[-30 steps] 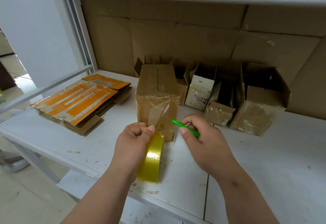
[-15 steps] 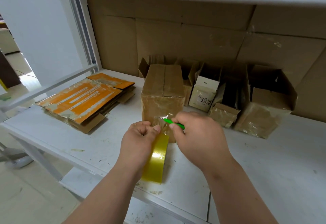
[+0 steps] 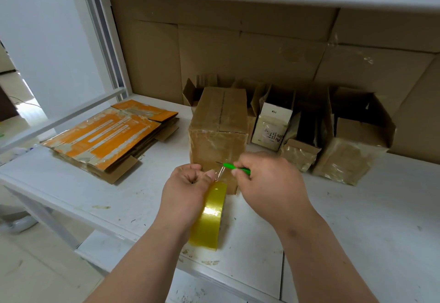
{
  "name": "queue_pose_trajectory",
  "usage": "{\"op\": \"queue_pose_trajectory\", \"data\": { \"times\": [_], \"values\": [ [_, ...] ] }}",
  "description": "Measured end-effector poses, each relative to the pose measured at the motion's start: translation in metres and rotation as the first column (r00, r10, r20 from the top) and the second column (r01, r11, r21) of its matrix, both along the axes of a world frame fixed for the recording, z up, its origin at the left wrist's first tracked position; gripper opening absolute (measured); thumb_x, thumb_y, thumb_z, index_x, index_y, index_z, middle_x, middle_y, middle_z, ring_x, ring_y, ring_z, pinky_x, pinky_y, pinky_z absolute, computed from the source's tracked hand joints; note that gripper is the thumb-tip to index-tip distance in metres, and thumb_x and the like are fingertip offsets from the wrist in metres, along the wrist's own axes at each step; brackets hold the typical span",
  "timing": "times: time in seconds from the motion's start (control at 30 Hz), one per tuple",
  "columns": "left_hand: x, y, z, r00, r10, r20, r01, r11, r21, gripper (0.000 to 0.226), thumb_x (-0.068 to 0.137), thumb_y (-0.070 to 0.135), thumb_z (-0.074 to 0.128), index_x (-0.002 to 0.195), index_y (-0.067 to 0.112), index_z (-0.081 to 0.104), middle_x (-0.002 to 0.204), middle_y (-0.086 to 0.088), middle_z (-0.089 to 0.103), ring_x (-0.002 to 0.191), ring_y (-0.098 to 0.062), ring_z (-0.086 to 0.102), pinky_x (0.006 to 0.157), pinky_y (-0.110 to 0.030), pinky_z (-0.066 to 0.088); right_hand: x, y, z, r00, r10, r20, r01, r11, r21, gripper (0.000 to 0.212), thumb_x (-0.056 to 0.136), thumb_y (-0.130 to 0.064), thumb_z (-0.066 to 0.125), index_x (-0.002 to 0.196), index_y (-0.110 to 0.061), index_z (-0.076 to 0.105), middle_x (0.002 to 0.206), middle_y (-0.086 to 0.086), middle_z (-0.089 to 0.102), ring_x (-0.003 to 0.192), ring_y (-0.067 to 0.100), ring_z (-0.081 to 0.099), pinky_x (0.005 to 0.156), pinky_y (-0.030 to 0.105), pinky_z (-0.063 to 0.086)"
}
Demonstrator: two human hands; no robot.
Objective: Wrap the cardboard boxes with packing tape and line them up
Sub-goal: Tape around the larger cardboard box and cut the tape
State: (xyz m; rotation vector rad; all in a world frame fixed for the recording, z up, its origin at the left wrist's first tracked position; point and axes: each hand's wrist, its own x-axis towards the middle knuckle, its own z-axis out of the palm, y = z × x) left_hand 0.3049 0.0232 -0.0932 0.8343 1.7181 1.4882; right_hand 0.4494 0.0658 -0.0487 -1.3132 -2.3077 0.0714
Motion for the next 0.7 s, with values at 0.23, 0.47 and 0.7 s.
{"op": "queue_pose_trajectory", "data": {
  "times": [0.23, 0.47, 0.7],
  "values": [
    [-0.004, 0.0, 0.001, 0.999, -0.018, 0.026, 0.017, 1.0, 0.009, 0.022, 0.087, 0.026, 0.075, 0.067, 0.018, 0.077, 0.112, 0.016, 0.06, 0.107, -0.008, 0.059, 0.103, -0.044, 0.046, 0.038, 0.012, -0.02, 0.981, -0.14, -0.138, 0.133, 0.99, -0.055, 0.007, 0.091, -0.027, 0.063, 0.091, -0.023, 0.069, 0.071, -0.006, 0.061, 0.057, 0.012, 0.052, 0.049, 0.025, 0.037],
    [-0.003, -0.001, 0.0, 1.0, -0.005, 0.025, 0.005, 1.0, 0.011, 0.023, 0.086, 0.027, 0.076, 0.066, 0.014, 0.076, 0.109, 0.017, 0.062, 0.105, -0.008, 0.06, 0.103, -0.046, 0.046, 0.057, 0.027, -0.063, 0.943, -0.307, 0.127, 0.332, 0.881, -0.336, 0.013, 0.099, -0.027, 0.042, 0.102, -0.026, 0.055, 0.082, -0.009, 0.065, 0.075, 0.015, 0.063, 0.076, 0.032, 0.042],
    [-0.005, -0.007, 0.002, 0.991, -0.025, -0.131, 0.031, 0.999, 0.044, 0.025, 0.086, 0.025, 0.075, 0.067, 0.009, 0.072, 0.108, 0.015, 0.057, 0.1, -0.004, 0.058, 0.08, -0.024, 0.044, 0.046, 0.026, -0.077, 0.902, -0.384, 0.197, 0.43, 0.839, -0.333, 0.04, 0.097, -0.041, 0.047, 0.137, -0.038, 0.05, 0.137, -0.004, 0.046, 0.125, 0.02, 0.042, 0.104, 0.043, 0.028]
  ]
}}
